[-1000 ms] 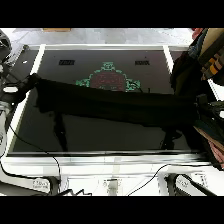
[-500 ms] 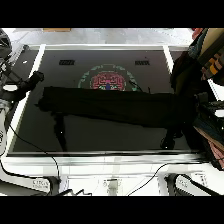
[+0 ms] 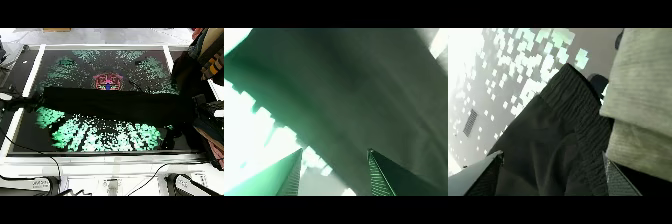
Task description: Fold the clothes and pants, and hang the long-sleeved shirts on hangers.
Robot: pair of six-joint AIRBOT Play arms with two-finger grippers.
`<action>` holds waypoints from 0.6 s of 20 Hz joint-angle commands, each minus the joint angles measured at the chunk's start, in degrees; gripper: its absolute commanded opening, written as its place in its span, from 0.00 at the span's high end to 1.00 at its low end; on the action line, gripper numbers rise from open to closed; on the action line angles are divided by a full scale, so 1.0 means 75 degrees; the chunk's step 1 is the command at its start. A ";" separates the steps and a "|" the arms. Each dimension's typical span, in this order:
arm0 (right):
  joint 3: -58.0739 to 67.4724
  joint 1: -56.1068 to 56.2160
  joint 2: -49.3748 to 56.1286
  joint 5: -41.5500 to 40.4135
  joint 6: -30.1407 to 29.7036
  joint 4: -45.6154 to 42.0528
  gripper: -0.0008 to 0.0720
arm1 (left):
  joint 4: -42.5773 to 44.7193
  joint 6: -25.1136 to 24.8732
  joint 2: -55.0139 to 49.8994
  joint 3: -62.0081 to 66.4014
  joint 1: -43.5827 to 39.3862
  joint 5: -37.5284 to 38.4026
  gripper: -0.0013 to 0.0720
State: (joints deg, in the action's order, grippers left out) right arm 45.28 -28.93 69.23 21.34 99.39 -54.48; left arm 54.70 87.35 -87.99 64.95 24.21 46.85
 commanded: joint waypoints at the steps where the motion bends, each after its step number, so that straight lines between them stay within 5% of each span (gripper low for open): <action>1: 0.0003 0.0006 -0.0006 0.0009 -0.0003 -0.0154 0.04 | 0.0309 0.1046 0.0178 -0.0778 0.0009 -0.0533 0.38; 2: 0.0003 0.0006 -0.0006 0.0009 -0.0003 -0.0154 0.04 | 0.0303 0.1046 0.0117 -0.0822 -0.0009 -0.0822 0.37; 4: 0.0003 0.0009 -0.0006 0.0055 -0.0006 -0.0157 0.04 | 0.0157 0.1046 -0.0020 -0.0822 -0.0105 -0.1667 0.06; 5: 0.0003 0.0009 -0.0006 0.0079 -0.0047 -0.0166 0.04 | -0.0128 0.1043 -0.0099 -0.0819 -0.0157 -0.2162 0.01; 9: 0.0006 0.0006 -0.0009 0.0382 -0.1667 -0.0163 0.04 | -0.0589 0.1043 -0.0364 -0.0807 -0.0551 -0.4054 0.01; 12: 0.0111 0.0009 -0.0009 0.0836 -0.1842 -0.0166 0.04 | -0.0463 0.1035 -0.0460 -0.0801 -0.0953 -0.5167 0.03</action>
State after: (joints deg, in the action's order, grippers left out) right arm 45.52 -28.91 69.21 24.53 89.32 -55.70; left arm 51.27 94.83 -90.61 59.02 19.40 18.41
